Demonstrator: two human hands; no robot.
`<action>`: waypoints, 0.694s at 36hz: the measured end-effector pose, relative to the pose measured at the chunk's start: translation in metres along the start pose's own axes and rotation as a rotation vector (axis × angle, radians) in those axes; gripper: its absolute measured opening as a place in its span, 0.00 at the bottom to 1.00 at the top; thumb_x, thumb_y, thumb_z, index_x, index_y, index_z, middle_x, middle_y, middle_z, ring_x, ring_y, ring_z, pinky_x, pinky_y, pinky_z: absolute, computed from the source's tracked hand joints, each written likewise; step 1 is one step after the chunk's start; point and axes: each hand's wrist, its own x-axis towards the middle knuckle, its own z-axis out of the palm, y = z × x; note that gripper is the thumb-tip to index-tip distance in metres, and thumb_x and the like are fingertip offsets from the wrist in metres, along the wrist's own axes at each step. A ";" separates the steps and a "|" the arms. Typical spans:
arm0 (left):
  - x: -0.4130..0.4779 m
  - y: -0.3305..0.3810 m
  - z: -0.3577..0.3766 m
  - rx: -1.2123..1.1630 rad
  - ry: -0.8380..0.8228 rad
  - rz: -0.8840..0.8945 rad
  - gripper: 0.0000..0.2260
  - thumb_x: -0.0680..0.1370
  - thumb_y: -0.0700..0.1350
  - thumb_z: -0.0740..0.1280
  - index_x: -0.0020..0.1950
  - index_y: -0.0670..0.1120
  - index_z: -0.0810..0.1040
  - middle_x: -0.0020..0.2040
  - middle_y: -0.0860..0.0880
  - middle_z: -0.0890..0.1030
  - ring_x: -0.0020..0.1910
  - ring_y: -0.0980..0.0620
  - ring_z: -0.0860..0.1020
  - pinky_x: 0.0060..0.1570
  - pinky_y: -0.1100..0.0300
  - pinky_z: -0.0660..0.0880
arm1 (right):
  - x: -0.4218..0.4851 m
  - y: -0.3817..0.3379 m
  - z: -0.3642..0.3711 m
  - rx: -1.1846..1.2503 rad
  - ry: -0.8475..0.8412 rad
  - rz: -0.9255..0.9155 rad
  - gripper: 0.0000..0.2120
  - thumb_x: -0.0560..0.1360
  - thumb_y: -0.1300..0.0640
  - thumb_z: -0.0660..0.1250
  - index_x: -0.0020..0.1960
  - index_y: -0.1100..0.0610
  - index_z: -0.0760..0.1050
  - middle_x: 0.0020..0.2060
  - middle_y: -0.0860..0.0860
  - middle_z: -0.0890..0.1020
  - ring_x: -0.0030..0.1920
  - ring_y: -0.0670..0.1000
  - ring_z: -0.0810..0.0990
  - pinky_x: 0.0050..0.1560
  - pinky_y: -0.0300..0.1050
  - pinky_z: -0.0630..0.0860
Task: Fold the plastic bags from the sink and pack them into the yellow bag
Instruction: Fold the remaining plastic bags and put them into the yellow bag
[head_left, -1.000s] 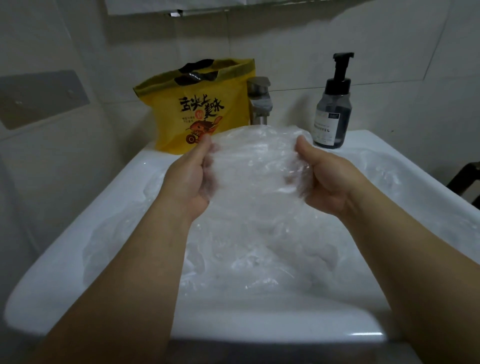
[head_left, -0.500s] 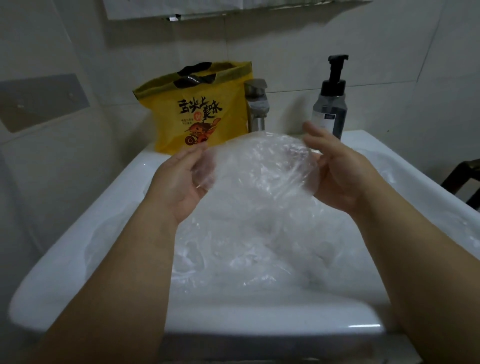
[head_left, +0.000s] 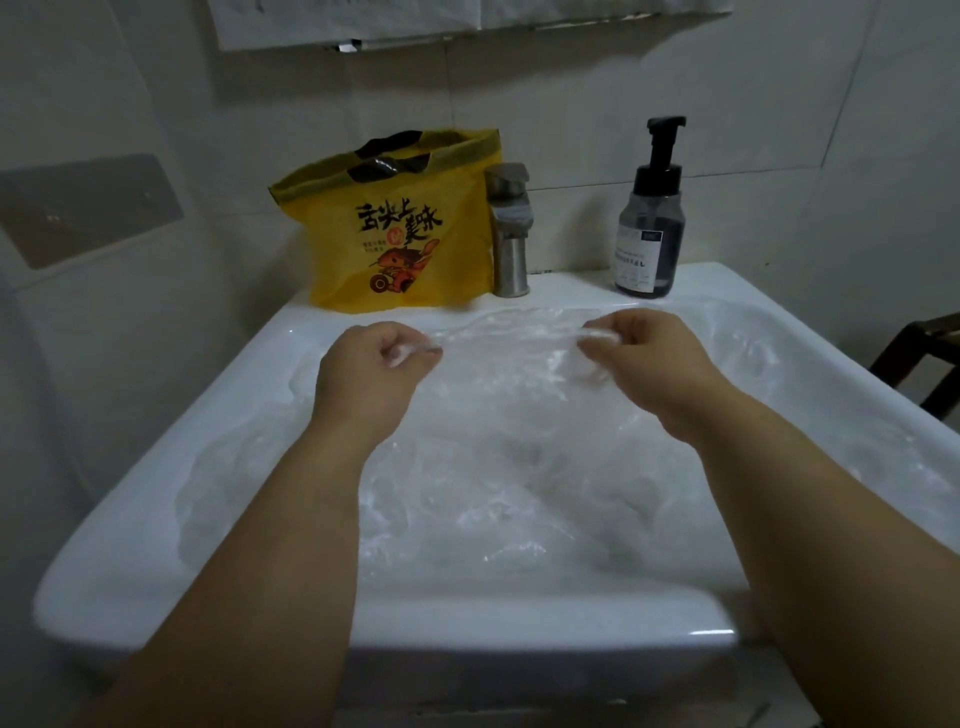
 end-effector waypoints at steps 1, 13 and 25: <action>0.000 0.002 0.000 -0.005 0.008 -0.012 0.05 0.76 0.48 0.72 0.43 0.49 0.78 0.42 0.54 0.76 0.45 0.55 0.73 0.43 0.64 0.67 | 0.000 -0.001 -0.001 0.026 0.014 -0.007 0.04 0.77 0.57 0.67 0.51 0.53 0.77 0.41 0.47 0.78 0.39 0.46 0.76 0.35 0.35 0.71; 0.003 0.013 0.002 -0.502 0.009 -0.170 0.10 0.80 0.49 0.65 0.41 0.47 0.74 0.26 0.55 0.74 0.25 0.59 0.73 0.32 0.64 0.75 | 0.001 -0.010 -0.003 0.515 0.111 0.017 0.08 0.80 0.57 0.62 0.56 0.59 0.76 0.55 0.58 0.80 0.54 0.58 0.81 0.56 0.54 0.79; -0.005 0.018 -0.004 -0.160 -0.081 -0.008 0.37 0.64 0.62 0.73 0.71 0.54 0.69 0.64 0.57 0.73 0.64 0.59 0.71 0.54 0.66 0.69 | -0.005 -0.011 -0.007 0.185 0.022 -0.146 0.03 0.74 0.53 0.70 0.44 0.52 0.79 0.42 0.55 0.82 0.41 0.53 0.79 0.37 0.41 0.79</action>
